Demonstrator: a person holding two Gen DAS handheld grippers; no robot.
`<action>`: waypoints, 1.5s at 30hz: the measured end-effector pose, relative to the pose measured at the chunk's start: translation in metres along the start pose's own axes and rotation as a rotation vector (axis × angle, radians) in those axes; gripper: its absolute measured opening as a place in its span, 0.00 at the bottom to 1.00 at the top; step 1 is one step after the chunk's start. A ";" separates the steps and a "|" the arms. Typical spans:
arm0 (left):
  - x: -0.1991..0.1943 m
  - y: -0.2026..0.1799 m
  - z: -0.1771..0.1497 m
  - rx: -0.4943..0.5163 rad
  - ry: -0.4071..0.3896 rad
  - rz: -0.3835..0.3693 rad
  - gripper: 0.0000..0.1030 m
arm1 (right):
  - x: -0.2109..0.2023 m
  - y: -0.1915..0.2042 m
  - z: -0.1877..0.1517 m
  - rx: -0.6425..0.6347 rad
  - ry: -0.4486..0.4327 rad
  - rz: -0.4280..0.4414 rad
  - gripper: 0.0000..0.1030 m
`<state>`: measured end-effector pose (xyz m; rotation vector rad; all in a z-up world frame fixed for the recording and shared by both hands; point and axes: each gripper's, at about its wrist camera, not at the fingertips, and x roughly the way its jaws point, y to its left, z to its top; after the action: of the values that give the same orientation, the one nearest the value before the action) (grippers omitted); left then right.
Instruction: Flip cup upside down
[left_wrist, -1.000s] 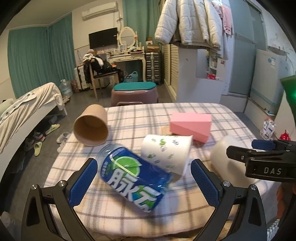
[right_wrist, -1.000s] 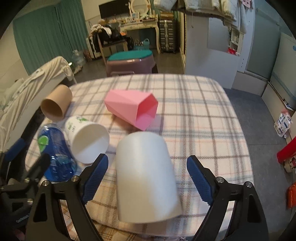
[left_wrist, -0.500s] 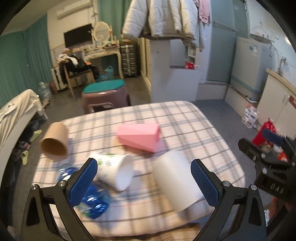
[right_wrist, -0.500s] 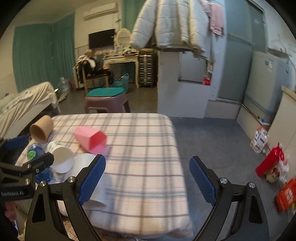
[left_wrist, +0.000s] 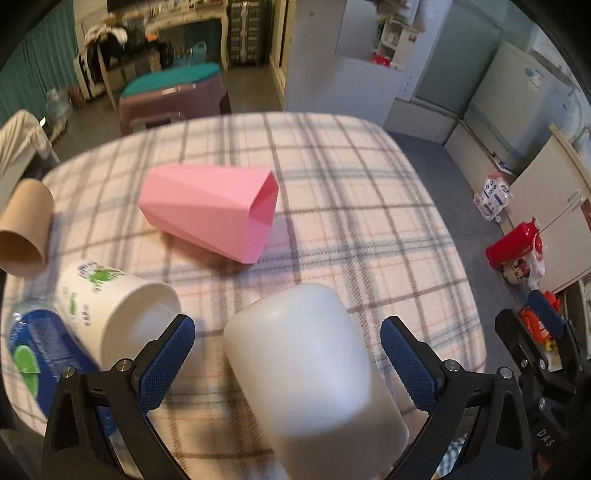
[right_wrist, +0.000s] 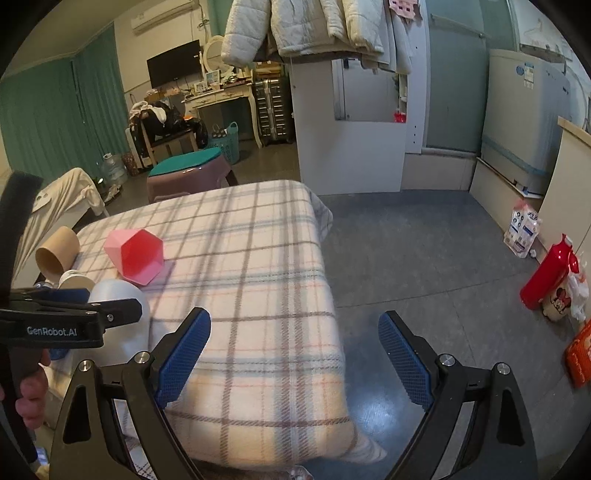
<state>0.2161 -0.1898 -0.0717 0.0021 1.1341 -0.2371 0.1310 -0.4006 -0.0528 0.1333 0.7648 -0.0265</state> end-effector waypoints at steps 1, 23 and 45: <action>0.003 0.000 0.001 0.001 0.013 -0.007 0.99 | 0.002 0.000 -0.001 0.004 0.003 0.004 0.90; -0.074 -0.020 0.000 0.090 -0.221 -0.075 0.75 | -0.025 0.005 -0.007 0.019 -0.047 0.021 0.90; -0.066 -0.028 -0.008 0.222 -0.317 0.091 0.72 | -0.020 0.015 -0.018 0.016 -0.023 0.035 0.90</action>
<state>0.1773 -0.2042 -0.0130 0.2060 0.7863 -0.2706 0.1053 -0.3838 -0.0496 0.1616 0.7392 -0.0005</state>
